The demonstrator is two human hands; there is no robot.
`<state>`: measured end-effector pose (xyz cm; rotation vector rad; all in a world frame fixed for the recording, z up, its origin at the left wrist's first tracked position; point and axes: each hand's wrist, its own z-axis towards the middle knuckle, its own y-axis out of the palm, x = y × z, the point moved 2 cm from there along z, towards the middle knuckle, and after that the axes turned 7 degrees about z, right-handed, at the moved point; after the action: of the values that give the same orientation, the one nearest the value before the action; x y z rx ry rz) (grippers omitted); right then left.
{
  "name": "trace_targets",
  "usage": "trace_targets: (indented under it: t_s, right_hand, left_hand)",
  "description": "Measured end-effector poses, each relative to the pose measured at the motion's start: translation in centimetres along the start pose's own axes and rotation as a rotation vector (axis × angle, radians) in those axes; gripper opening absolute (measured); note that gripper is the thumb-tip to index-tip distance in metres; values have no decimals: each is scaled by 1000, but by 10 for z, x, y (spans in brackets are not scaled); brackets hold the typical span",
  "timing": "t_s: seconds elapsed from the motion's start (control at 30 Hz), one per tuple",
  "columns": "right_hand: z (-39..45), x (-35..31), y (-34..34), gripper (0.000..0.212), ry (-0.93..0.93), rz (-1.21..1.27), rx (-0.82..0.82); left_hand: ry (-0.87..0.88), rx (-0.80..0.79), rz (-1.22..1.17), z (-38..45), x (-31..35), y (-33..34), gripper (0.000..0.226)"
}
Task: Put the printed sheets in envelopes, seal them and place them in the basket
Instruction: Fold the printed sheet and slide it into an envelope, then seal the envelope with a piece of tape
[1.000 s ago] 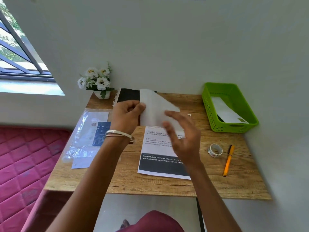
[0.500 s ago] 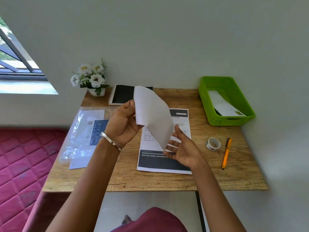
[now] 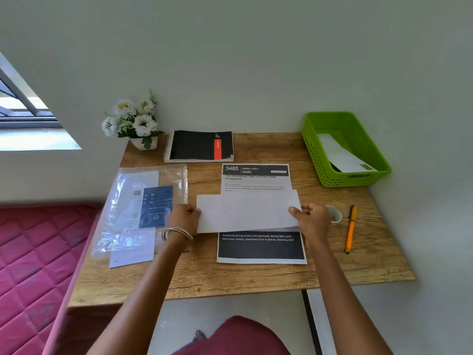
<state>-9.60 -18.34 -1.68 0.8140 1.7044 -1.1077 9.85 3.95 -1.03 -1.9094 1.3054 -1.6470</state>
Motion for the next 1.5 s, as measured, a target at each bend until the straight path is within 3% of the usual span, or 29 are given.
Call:
trace_targets:
  t_s: [0.1,0.23,0.43,0.53,0.63,0.77,0.83,0.97,1.13,1.23,1.37,1.5]
  right_hand:
    - [-1,11,8,15,-88,-197,35]
    - [2,21,17,27,-172,-454,41]
    - [-7,12,23,39,-205,-790,121]
    - [-12,11,21,35,-238,-745,112]
    - [-15,11,7,18,-303,-545,191]
    - [-12,8,-39,10,-341,-310,319]
    - [-1,11,-69,16,-338,-371,317]
    - [25,25,-103,35,-438,-709,60]
    - [41,31,-104,25,-499,-818,-130]
    - [44,32,-102,18,-516,-673,-166]
    - [41,24,-104,24,-470,-275,-289]
    - [34,5,-103,26,-435,7,-469]
  left_hand:
    - [31,60,109,3,0,7,13]
    - [170,105,266,-1,4,13,27]
    - [334,130,618,-15,7,21,18]
    - [384,153,852,-19,11,22,24]
    - [333,214,908,-24,24,20,17]
    - [443,230,709,-29,43,32,20]
    - [559,195,564,-37,60,44,20]
    - [667,41,340,-56,88,74,19]
    - [665,-138,293,-70,109,106,19]
    - [638,-162,218,-75,119,111,17]
    - [538,-151,-7,-83,135,106,16]
    - [334,-277,-384,-88,148,101,18]
